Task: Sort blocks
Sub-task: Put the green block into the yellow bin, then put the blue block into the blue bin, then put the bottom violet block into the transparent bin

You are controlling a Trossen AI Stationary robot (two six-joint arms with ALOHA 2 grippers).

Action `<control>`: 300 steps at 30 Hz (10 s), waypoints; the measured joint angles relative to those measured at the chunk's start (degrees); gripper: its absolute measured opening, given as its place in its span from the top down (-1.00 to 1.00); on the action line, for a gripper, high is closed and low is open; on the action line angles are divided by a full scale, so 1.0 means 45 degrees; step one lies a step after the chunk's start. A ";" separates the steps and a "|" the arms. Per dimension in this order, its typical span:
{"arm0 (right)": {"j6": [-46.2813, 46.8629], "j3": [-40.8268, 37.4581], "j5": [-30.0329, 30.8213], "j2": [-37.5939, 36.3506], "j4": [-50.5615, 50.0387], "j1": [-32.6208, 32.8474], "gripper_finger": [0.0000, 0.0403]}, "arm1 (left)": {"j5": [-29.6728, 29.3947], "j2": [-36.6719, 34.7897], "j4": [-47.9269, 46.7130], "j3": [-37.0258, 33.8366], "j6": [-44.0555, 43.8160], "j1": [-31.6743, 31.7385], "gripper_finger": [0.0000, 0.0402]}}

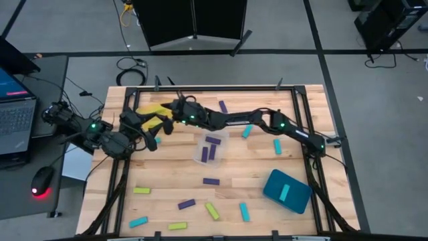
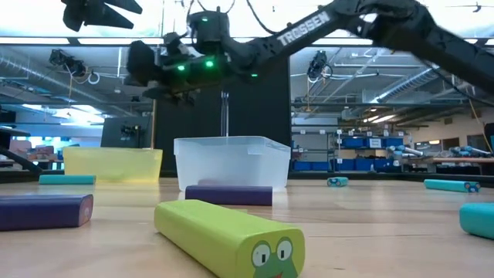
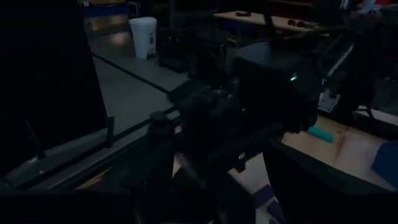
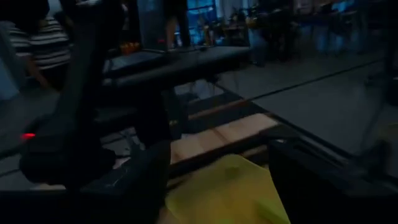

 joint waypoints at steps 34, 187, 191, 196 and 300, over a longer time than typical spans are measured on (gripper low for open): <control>-0.2614 -1.9242 0.4624 -1.6553 0.6163 0.4487 -0.22 | 1.3407 0.7665 -0.4305 0.0010 -0.1666 -0.1407 -0.27; 0.8699 -1.4763 0.2917 -1.6491 -1.5728 -0.0144 -0.08 | 0.9021 0.4464 0.3076 -0.0627 0.2531 0.9041 -0.34; 1.0621 -1.4684 0.2833 -1.6477 -1.8447 0.0721 -0.08 | 0.8757 0.4465 0.3089 -0.0627 0.2526 0.8796 -0.34; 1.2358 -1.4694 0.2880 -1.6011 -1.9984 0.2046 -0.08 | 0.8392 0.4464 0.3122 -0.0627 0.2533 0.8663 -0.34; 1.4494 -1.7399 0.3253 -1.7761 -1.3061 1.2813 -0.26 | 0.9868 0.4770 0.8607 -0.0627 0.5654 0.2347 -0.34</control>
